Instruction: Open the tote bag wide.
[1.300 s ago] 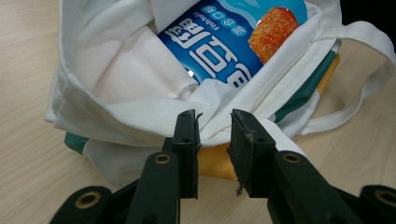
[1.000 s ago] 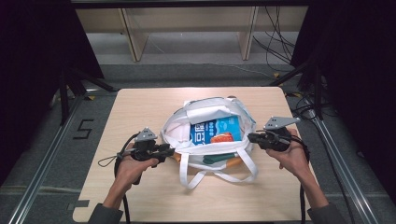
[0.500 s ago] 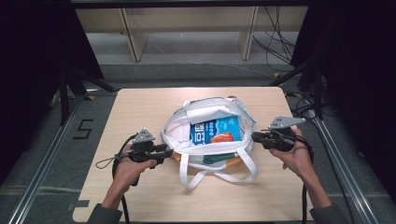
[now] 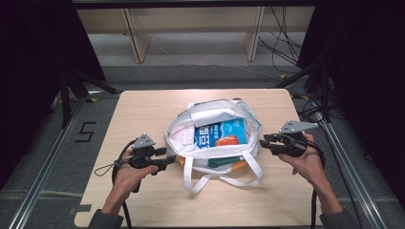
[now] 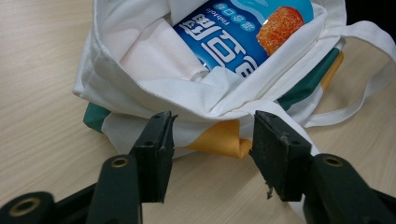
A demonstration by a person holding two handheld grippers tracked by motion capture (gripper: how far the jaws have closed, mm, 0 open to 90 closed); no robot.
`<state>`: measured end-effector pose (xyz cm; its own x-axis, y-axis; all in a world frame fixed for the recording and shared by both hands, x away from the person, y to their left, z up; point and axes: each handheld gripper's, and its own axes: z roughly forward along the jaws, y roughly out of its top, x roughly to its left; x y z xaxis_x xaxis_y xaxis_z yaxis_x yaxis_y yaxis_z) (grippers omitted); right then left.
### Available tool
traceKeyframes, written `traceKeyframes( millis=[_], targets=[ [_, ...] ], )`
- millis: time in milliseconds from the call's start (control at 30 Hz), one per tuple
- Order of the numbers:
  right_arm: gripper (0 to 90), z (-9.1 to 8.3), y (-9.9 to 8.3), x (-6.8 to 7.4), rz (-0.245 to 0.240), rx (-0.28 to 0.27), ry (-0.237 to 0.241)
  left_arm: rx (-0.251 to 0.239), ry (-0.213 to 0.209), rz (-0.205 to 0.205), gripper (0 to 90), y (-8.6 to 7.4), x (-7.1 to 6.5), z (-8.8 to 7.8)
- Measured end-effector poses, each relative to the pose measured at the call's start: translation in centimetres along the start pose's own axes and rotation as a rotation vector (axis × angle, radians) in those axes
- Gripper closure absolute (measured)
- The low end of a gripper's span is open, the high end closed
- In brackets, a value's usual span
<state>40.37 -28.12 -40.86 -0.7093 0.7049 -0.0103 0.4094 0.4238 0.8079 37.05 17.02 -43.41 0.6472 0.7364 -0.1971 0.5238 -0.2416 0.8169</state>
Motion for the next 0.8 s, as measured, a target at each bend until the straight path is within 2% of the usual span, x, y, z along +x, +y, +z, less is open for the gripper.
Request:
traceKeyframes(
  millis=[33, 67, 100, 133, 200, 233, 300, 333, 367, 400, 433, 467, 500, 533, 567, 600, 633, 667, 700, 733, 800],
  targets=[
    [63.0, 0.0, -0.1, 0.1, 0.009, -0.001, -0.006, 0.007, 0.0, 0.005, 43.6, 0.0, 0.0, -0.1],
    [61.0, -0.2, -0.1, -0.1, -0.004, 0.007, -0.005, 0.018, 0.002, 0.016, 41.5, 0.0, 0.1, -0.2],
    [59.6, -0.2, -0.3, 0.1, 0.01, -0.004, -0.013, 0.024, -0.001, 0.021, 39.6, -0.1, 0.1, -0.2],
    [58.2, -0.3, -0.4, 0.0, 0.016, 0.003, -0.012, 0.008, -0.001, 0.0, 38.2, -0.2, -0.1, -0.1],
    [55.1, -0.5, -0.6, 0.1, 0.047, 0.007, -0.016, 0.012, 0.006, 0.004, 36.0, -0.3, -0.1, -0.2],
    [53.1, -0.5, -0.7, -0.1, 0.025, -0.004, -0.025, 0.0, 0.001, -0.006, 35.3, -0.4, -0.3, -0.2],
    [49.2, -0.6, -0.8, 0.0, 0.049, 0.011, -0.03, 0.006, 0.0, 0.0, 34.2, -0.4, -0.3, -0.4],
    [48.2, -0.5, -0.9, -0.3, 0.017, -0.011, -0.04, 0.01, 0.007, 0.014, 33.7, -0.5, -0.3, -0.5],
    [47.4, -0.6, -1.0, 0.0, 0.051, 0.008, -0.032, 0.009, 0.0, 0.008, 32.9, -0.5, -0.3, -0.5],
    [46.2, -0.5, -1.1, -0.2, 0.026, -0.004, -0.039, -0.002, 0.0, 0.003, 32.2, -0.6, -0.4, -0.5],
    [44.9, -0.5, -1.1, -0.2, 0.028, 0.002, -0.036, 0.0, 0.002, 0.005, 31.4, -0.7, -0.5, -0.5],
    [44.1, -0.7, -1.2, 0.1, 0.063, 0.02, -0.028, 0.001, 0.006, 0.016, 30.5, -0.7, -0.5, -0.5],
    [43.2, -0.7, -1.3, 0.2, 0.069, 0.017, -0.034, -0.007, 0.004, 0.008, 29.8, -0.9, -0.6, -0.4],
    [42.3, -0.6, -1.4, 0.0, 0.044, -0.004, -0.047, 0.002, 0.005, 0.01, 29.3, -1.0, -0.6, -0.5],
    [41.7, -0.6, -1.4, 0.0, 0.042, 0.0, -0.047, -0.004, 0.007, 0.002, 29.1, -1.1, -0.7, -0.4],
    [40.8, -0.8, -1.4, 0.2, 0.066, 0.02, -0.039, 0.018, 0.001, 0.032, 28.8, -1.2, -0.5, -0.5],
    [40.1, -0.8, -1.5, 0.2, 0.058, 0.021, -0.041, 0.001, -0.004, 0.005, 28.6, -1.3, -0.7, -0.4],
    [39.7, -0.8, -1.6, 0.4, 0.075, 0.012, -0.047, 0.003, 0.0, 0.007, 28.3, -1.4, -0.8, -0.4],
    [39.2, -0.8, -1.7, 0.2, 0.043, 0.009, -0.051, 0.006, 0.001, 0.006, 28.1, -1.5, -0.9, -0.4],
    [38.3, -0.8, -1.7, 0.3, 0.046, 0.016, -0.046, 0.008, 0.004, 0.014, 27.8, -1.6, -0.9, -0.4],
    [37.9, -1.0, -1.9, 0.6, 0.078, 0.022, -0.045, 0.008, 0.003, 0.003, 27.2, -1.9, -1.2, -0.4]
  ],
)
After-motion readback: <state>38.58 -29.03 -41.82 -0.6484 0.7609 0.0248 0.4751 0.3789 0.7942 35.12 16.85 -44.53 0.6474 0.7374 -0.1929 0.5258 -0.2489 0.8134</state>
